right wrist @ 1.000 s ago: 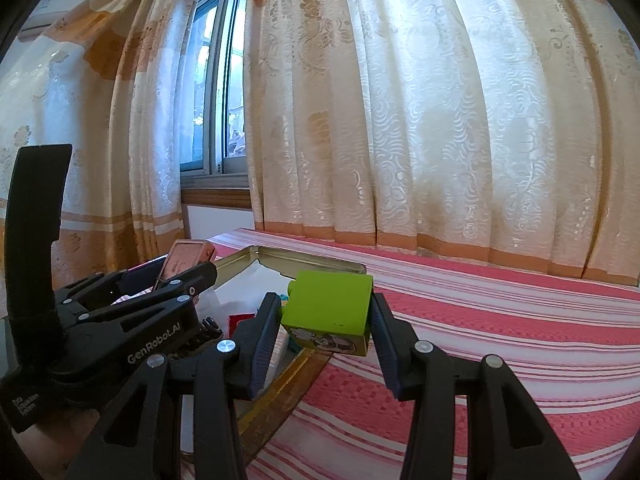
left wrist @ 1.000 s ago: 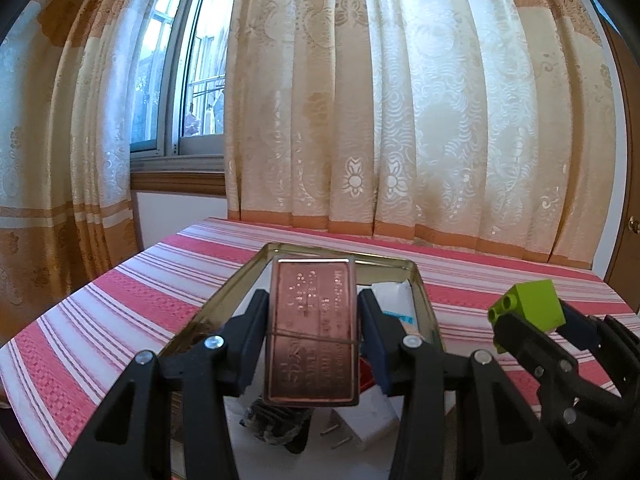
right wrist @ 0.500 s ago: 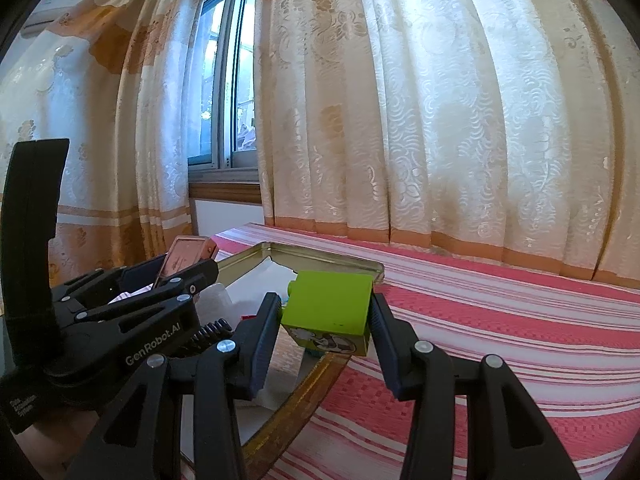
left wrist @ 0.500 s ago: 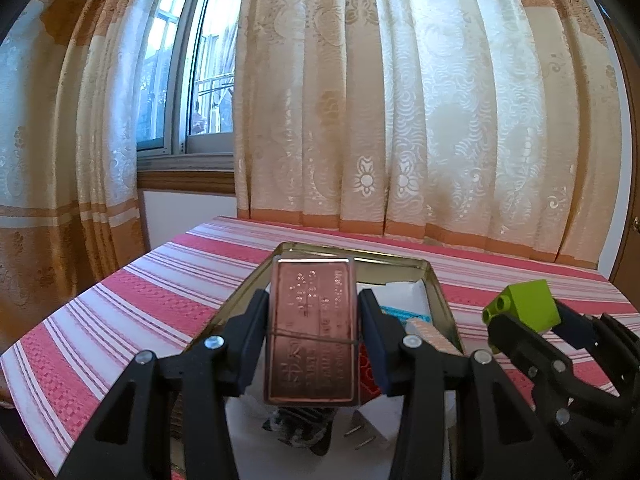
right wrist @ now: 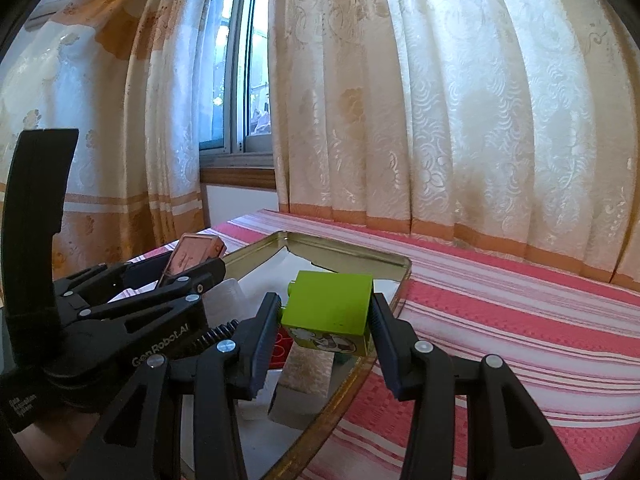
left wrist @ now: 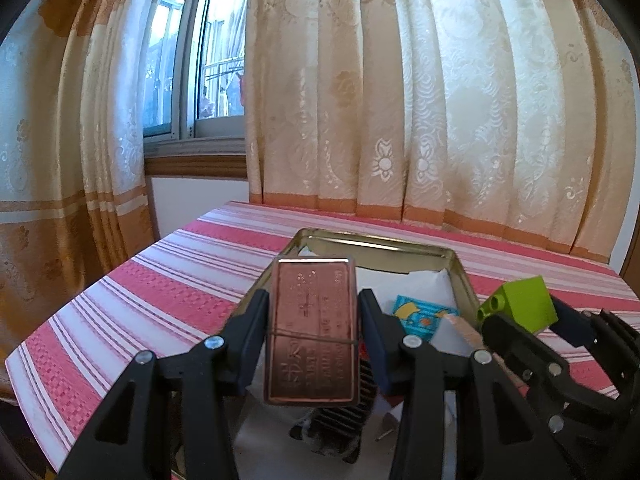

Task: Organize rigid objects
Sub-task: 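Carry the copper box and green cube over the tin tray with both tools, then open both tools to drop the copper box and green cube into the tray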

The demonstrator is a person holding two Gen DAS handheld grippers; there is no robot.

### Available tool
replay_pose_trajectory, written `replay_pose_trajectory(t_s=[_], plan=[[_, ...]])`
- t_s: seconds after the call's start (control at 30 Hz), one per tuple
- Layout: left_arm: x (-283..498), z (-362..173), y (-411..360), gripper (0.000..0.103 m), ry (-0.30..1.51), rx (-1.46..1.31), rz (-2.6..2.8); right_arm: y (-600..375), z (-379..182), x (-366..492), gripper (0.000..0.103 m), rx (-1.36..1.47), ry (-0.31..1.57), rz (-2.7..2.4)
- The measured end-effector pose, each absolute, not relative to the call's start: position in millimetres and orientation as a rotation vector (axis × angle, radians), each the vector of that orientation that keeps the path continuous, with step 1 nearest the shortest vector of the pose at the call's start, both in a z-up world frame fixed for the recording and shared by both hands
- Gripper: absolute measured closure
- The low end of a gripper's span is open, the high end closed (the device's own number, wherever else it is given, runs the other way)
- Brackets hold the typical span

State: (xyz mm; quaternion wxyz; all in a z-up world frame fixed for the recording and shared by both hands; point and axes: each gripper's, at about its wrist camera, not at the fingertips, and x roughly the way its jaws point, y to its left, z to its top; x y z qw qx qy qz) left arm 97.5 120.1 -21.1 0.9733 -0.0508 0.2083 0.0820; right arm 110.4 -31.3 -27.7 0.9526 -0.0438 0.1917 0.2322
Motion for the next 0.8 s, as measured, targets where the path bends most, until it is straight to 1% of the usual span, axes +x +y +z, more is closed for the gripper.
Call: replay_pose_trajectory(t_s=[0.27,0.5,0.63,0.8], plan=[[105.6,-22.4,127.1,0.058,0.471,-0.106,0.154,-26.3,-28.5,123.7,0.055,-0.084,0.429,0.479],[117.7,-13.2,124.3,0.058,0.546,-0.086,0.111,-23.6,-8.9,141.4,0.055,-0.066,0.454,0.489],[127.5,-16.7,123.3,0.058,0.607,-0.088,0.091,-17.0,-7.3,155.9,0.055,-0.076,0.517,0.512],[129.6,-19.7,119.1,0.058,0.639,-0.071,0.081,-16.7,-16.5,170.4,0.055,-0.056,0.585,0.523]])
